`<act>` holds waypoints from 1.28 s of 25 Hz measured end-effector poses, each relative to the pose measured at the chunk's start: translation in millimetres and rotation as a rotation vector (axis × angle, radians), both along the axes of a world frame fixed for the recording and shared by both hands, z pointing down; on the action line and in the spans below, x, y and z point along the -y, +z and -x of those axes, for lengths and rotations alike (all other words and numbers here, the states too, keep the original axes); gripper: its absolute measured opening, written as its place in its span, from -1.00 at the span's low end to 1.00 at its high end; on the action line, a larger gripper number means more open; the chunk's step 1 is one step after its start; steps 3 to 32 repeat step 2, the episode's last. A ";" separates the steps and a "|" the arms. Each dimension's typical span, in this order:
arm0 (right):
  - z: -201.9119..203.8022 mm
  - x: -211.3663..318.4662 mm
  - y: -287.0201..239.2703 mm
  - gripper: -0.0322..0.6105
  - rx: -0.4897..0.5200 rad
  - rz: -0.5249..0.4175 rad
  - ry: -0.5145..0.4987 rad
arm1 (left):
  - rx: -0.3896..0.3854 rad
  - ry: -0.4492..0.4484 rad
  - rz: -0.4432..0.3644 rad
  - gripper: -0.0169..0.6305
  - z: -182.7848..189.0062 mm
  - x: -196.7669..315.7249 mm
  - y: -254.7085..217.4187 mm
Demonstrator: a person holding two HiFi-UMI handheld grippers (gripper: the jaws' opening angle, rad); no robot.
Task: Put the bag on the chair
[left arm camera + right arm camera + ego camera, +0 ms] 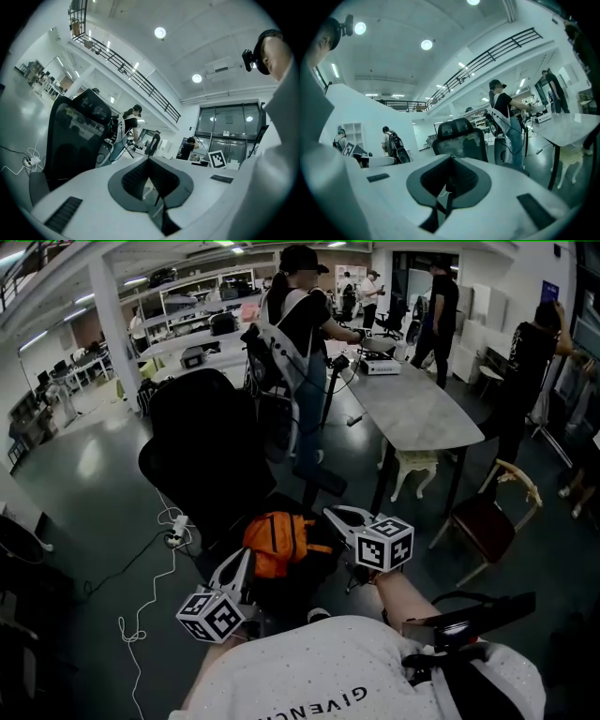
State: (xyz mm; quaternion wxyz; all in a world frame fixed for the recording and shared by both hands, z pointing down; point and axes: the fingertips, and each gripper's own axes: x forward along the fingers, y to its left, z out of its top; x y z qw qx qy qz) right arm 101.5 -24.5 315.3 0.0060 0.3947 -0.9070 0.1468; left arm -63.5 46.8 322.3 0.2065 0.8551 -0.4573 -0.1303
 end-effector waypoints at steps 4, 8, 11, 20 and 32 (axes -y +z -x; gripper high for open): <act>-0.8 -5.1 3.0 -0.91 -0.005 0.000 -0.002 | 0.000 -0.006 -0.001 -0.95 0.3 -5.0 1.5; -0.8 -5.1 3.0 -0.91 -0.005 0.000 -0.002 | 0.000 -0.006 -0.001 -0.95 0.3 -5.0 1.5; -0.8 -5.1 3.0 -0.91 -0.005 0.000 -0.002 | 0.000 -0.006 -0.001 -0.95 0.3 -5.0 1.5; -0.8 -5.1 3.0 -0.91 -0.005 0.000 -0.002 | 0.000 -0.006 -0.001 -0.95 0.3 -5.0 1.5; -0.8 -5.1 3.0 -0.91 -0.005 0.000 -0.002 | 0.000 -0.006 -0.001 -0.95 0.3 -5.0 1.5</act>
